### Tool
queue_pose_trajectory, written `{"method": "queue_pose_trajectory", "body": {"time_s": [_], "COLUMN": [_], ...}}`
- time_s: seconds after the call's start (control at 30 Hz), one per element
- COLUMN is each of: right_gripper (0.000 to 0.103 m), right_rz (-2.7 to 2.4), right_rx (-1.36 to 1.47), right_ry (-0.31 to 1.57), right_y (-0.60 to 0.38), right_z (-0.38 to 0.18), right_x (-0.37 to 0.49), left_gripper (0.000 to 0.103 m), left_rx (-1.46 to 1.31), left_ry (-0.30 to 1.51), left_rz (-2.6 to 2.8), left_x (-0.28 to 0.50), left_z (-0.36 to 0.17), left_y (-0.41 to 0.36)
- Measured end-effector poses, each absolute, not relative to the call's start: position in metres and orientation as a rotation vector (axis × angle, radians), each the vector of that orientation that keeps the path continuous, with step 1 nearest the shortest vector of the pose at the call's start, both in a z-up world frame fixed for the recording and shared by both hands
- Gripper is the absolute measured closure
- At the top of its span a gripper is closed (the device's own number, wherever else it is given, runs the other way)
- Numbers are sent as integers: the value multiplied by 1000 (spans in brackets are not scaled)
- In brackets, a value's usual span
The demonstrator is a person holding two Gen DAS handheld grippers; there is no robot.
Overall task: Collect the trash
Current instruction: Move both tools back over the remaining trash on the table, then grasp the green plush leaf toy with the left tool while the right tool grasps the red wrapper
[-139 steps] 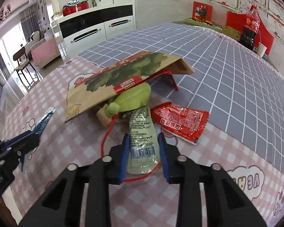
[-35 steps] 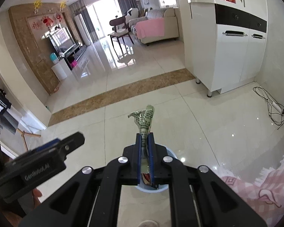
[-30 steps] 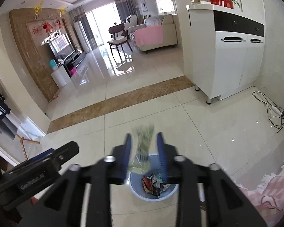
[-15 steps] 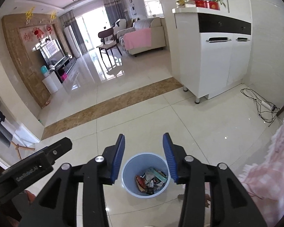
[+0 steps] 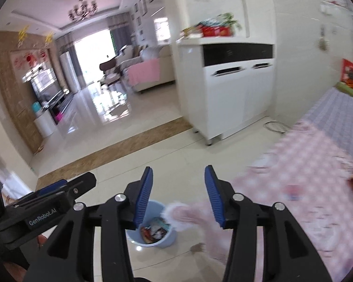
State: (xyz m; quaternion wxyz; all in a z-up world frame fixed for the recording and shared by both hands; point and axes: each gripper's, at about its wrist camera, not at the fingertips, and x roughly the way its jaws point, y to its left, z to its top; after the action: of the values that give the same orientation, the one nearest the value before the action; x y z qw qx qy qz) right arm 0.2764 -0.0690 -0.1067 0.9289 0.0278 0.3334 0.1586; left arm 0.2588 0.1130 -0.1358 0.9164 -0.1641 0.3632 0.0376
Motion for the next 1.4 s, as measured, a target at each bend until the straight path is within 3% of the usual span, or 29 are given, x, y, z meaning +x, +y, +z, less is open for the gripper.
{"method": "queue_pose_trajectory", "body": {"time_s": [0.3,0.7,0.97,1.23,1.27,1.4], "right_gripper": [55,54,53,49,49,48], "right_rz": [118,-193,-260,-193,-177,-143], "right_rx": [114,203,247,208,197,167], "right_ry": [614,637,749,844,855,883], "right_y": [-216,-415,-485,-490,-488,-483], "right_z": [-81,-100,-132,-150,-152,-159], "right_x": [230,170,169,194,201,226], "left_gripper": [26,26,26,27,28,52], "left_rx": [-219,-60,-34,-24,-25,-36], "left_ry": [755,860,921,942,942,981], "left_rz": [-219,-496,-547,-506,-508,-494], "left_x": [243,230,246,275,277,290], "left_z": [-110,-121,-142,-151,-152,-161], "left_y": [-38,-231,-302,-328,-330,-330]}}
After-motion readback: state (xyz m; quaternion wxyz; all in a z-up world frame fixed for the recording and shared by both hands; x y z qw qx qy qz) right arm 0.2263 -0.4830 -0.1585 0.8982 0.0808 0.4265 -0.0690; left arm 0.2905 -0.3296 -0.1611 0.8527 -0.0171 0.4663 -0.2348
